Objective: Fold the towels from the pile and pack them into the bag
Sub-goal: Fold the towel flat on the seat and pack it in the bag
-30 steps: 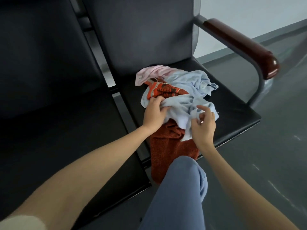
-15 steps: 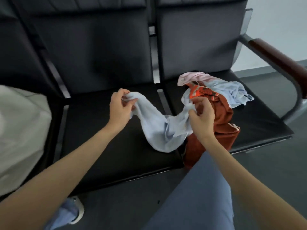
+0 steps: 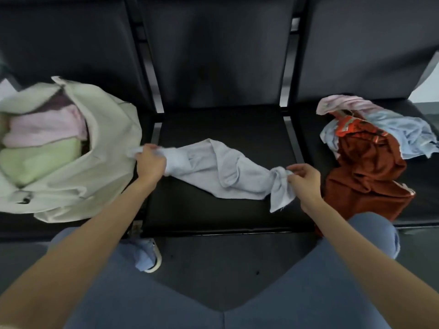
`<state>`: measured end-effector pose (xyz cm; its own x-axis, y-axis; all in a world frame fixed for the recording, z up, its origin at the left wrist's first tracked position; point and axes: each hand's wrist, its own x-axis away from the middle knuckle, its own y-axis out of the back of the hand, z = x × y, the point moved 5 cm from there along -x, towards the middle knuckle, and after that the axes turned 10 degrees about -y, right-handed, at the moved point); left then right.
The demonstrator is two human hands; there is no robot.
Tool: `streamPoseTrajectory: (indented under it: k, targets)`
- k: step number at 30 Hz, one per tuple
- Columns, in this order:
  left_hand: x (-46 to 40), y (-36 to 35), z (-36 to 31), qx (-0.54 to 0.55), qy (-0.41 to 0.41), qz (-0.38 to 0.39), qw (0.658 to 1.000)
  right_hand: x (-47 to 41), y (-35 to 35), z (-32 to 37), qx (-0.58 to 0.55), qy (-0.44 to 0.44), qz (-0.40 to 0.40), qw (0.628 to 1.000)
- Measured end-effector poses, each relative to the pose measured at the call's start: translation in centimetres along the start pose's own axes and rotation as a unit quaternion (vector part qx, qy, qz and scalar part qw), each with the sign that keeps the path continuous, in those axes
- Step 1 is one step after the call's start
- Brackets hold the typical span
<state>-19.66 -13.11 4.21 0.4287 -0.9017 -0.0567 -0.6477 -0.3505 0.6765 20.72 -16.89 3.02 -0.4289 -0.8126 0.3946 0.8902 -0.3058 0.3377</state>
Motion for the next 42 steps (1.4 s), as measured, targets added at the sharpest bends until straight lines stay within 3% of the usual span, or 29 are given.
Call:
streamPoseTrajectory:
  k: [3,6,9,15,23,28,34,42]
  targets:
    - [1.4,-3.1,0.8,-0.079,-0.064,0.128,0.987,-0.8,-0.1,-2.2,0.112,-0.008,-0.028,0.993]
    - [4.6,-6.2,-0.1,-0.049,-0.140,0.213,0.966,-0.3,-0.8,-2.8,0.261,0.039,-0.044,0.964]
    - [6.4,-8.8,-0.4,-0.031,-0.168,0.270,0.947,0.4,-3.4,-2.0,0.314,0.124,0.012,0.941]
    - [4.5,-11.2,-0.5,0.014,-0.088,0.245,0.965,-0.7,-9.5,0.0,0.389,0.232,0.147,0.879]
    - [2.3,-12.0,-1.4,0.056,-0.044,0.219,0.973,-5.4,-13.2,0.9,0.495,0.194,0.209,0.821]
    - [0.3,-13.5,-2.8,0.089,0.000,0.179,0.980,-4.6,-10.6,1.9,0.383,0.273,0.132,0.873]
    - [-1.3,-15.3,-6.1,0.090,0.152,0.146,0.974,-1.5,-7.0,2.2,0.147,0.119,0.236,0.953]
    - [-1.2,-15.8,-7.2,0.146,0.256,0.157,0.943,0.1,-4.1,2.5,-0.058,-0.005,0.353,0.934]
